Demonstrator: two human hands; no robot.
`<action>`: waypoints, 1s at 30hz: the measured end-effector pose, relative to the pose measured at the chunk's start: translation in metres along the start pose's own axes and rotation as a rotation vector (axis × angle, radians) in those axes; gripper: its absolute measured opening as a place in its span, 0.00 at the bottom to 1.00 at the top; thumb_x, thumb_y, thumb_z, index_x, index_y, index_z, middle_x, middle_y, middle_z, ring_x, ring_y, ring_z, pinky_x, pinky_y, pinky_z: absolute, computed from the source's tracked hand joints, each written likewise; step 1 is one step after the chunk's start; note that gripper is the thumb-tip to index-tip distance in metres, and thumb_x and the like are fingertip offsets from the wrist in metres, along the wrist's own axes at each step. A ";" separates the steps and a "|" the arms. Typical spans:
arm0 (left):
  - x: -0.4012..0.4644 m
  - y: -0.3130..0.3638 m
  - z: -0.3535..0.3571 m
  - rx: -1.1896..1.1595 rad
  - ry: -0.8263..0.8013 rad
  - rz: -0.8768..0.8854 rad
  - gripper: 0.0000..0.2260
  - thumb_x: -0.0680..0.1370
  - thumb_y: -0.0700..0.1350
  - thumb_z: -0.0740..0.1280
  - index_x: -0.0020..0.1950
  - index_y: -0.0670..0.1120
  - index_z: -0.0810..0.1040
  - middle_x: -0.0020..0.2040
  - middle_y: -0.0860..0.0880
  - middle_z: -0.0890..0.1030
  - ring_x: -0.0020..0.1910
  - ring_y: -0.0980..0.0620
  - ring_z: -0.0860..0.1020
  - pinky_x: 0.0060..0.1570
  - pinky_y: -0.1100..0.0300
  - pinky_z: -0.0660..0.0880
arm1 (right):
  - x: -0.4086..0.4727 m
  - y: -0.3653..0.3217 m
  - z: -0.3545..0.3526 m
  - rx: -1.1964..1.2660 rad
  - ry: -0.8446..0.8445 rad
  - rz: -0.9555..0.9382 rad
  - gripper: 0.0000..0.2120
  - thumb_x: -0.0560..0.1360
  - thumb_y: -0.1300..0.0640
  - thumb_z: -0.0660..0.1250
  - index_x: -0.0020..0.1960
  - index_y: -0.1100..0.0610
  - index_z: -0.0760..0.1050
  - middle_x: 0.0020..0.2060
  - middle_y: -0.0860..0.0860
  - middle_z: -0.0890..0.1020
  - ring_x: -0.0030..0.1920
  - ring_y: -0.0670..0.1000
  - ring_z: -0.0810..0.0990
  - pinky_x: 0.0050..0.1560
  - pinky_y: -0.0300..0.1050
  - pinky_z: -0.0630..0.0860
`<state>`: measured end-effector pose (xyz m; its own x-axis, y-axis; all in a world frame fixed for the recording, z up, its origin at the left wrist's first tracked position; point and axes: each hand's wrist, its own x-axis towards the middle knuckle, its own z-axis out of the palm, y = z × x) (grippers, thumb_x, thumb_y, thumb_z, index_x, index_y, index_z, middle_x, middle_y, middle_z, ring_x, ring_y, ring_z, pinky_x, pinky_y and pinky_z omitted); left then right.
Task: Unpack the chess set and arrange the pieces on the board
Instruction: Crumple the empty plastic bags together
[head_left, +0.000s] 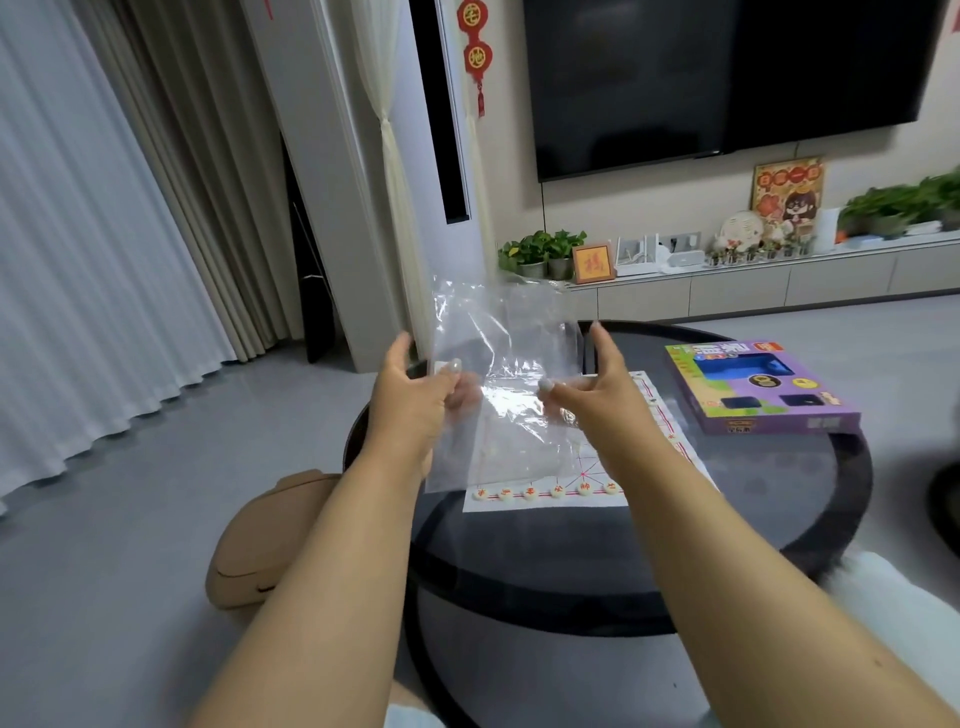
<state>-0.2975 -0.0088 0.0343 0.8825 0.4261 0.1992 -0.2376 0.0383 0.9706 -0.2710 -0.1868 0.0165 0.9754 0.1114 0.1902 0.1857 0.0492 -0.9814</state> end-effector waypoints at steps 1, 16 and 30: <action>-0.002 0.000 -0.001 0.023 -0.002 0.028 0.35 0.77 0.35 0.66 0.78 0.55 0.53 0.47 0.38 0.83 0.41 0.44 0.84 0.46 0.52 0.80 | -0.001 -0.001 0.000 -0.011 0.016 -0.044 0.44 0.73 0.62 0.71 0.77 0.44 0.47 0.37 0.53 0.82 0.36 0.42 0.83 0.33 0.32 0.77; -0.012 0.008 -0.020 0.433 -0.173 0.140 0.14 0.70 0.41 0.76 0.53 0.55 0.83 0.50 0.53 0.84 0.51 0.52 0.80 0.55 0.57 0.77 | 0.002 -0.013 -0.017 -0.344 -0.088 -0.173 0.17 0.72 0.61 0.72 0.60 0.51 0.78 0.42 0.49 0.77 0.36 0.44 0.74 0.34 0.33 0.75; -0.024 0.021 0.008 0.654 -0.235 0.290 0.06 0.77 0.43 0.69 0.40 0.47 0.80 0.30 0.58 0.79 0.28 0.67 0.75 0.32 0.72 0.68 | 0.007 -0.032 -0.008 -0.374 -0.072 -0.224 0.39 0.65 0.47 0.76 0.71 0.50 0.62 0.65 0.48 0.70 0.63 0.48 0.68 0.63 0.47 0.68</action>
<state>-0.3204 -0.0258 0.0512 0.9022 0.1302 0.4111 -0.2485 -0.6221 0.7425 -0.2694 -0.1957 0.0492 0.8978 0.2085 0.3878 0.4348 -0.2813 -0.8554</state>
